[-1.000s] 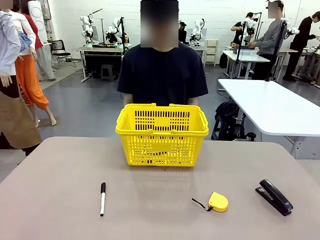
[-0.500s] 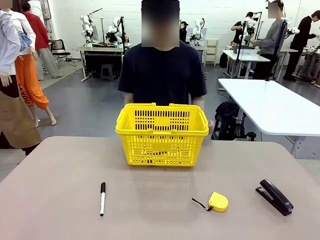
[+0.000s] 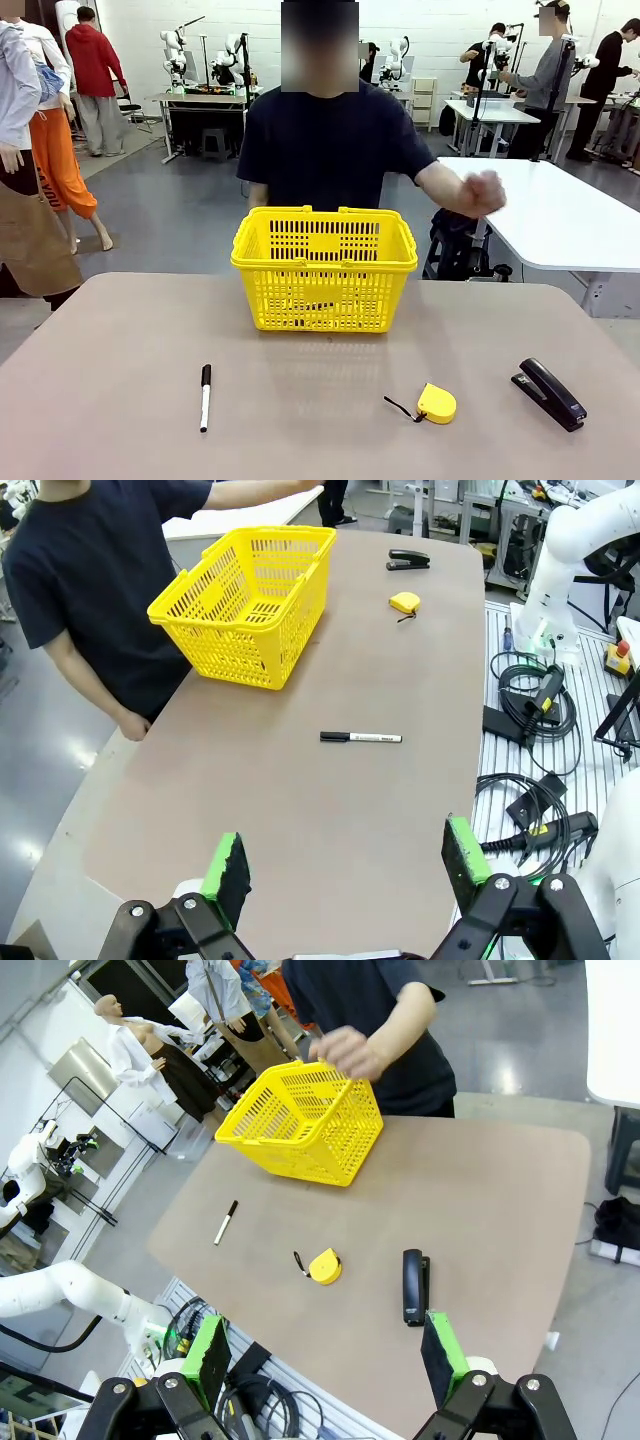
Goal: Place the items the person wants into the basket.
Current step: Pick up the item the person points to and place it in the Market Basket.
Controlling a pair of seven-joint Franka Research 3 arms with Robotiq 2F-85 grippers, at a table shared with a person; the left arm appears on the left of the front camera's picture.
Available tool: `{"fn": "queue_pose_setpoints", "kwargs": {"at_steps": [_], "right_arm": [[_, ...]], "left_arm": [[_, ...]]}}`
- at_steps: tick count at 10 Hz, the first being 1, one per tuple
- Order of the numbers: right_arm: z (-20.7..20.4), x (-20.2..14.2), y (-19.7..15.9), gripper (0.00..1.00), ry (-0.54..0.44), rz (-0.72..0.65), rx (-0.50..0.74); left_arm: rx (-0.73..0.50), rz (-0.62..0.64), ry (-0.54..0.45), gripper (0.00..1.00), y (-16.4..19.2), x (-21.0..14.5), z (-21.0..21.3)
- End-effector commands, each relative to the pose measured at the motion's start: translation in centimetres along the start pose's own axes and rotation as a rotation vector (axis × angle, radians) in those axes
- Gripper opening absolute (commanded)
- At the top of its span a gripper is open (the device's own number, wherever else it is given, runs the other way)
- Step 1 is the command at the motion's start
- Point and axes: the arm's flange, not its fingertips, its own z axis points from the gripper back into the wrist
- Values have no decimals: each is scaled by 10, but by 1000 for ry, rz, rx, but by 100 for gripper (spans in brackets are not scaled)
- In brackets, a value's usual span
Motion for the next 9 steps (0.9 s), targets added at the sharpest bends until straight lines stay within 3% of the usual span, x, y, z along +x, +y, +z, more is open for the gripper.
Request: {"fn": "queue_pose_setpoints", "kwargs": {"at_steps": [1,9], "right_arm": [[1,3,1,100,-23,15,22],[1,3,1,100,-23,15,22]], "left_arm": [[-1,-26,-21,100,2,0,2],[-1,-26,-21,100,2,0,2]]}}
